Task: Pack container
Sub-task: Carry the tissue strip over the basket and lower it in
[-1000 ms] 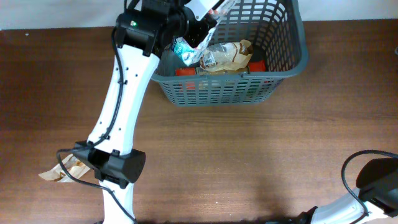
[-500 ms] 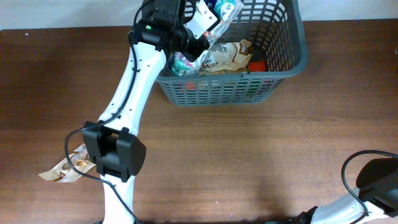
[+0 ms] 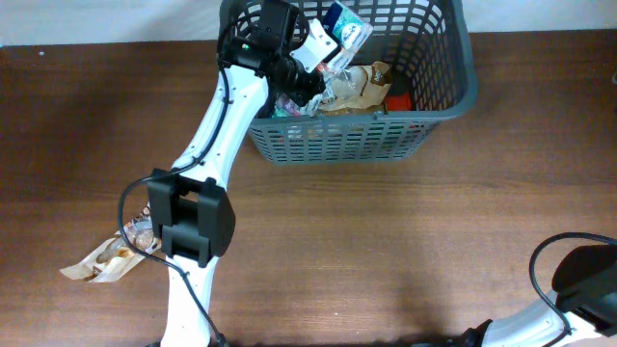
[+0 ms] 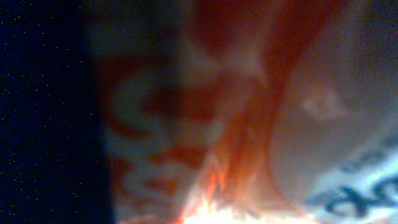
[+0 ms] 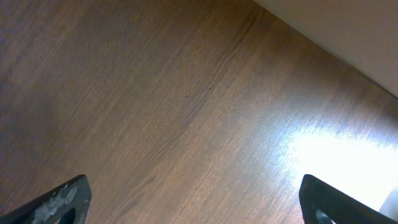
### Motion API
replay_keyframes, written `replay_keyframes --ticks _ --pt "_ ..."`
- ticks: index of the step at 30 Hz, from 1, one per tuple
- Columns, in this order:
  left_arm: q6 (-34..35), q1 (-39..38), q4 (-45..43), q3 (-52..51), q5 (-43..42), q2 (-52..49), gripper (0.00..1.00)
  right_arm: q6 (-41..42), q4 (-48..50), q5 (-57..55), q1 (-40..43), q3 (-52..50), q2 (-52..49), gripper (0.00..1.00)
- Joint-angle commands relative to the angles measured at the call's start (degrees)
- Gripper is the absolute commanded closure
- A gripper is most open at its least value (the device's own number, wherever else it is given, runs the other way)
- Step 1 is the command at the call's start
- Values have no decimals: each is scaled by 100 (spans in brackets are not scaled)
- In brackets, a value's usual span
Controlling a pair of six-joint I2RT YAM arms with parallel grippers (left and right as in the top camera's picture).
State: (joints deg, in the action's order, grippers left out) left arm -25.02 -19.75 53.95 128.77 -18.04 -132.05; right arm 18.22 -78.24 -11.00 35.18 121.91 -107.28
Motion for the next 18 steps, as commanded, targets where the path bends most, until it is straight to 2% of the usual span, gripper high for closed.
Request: replay_keyframes --ticks 1,4,8,13,18 --pt "142 22 -4 -24 -129 -164 53 74 0 11 4 -22 103 1" --pt "142 22 61 -24 -127 -177 46 74 0 11 4 -22 103 1" --pt "142 22 72 -15 -127 -177 26 74 0 11 4 -22 103 1" --pt "354 55 236 323 -129 -155 23 74 0 11 4 -22 103 1" --pt "380 81 929 1556 -129 -48 23 74 0 11 4 -22 103 1"
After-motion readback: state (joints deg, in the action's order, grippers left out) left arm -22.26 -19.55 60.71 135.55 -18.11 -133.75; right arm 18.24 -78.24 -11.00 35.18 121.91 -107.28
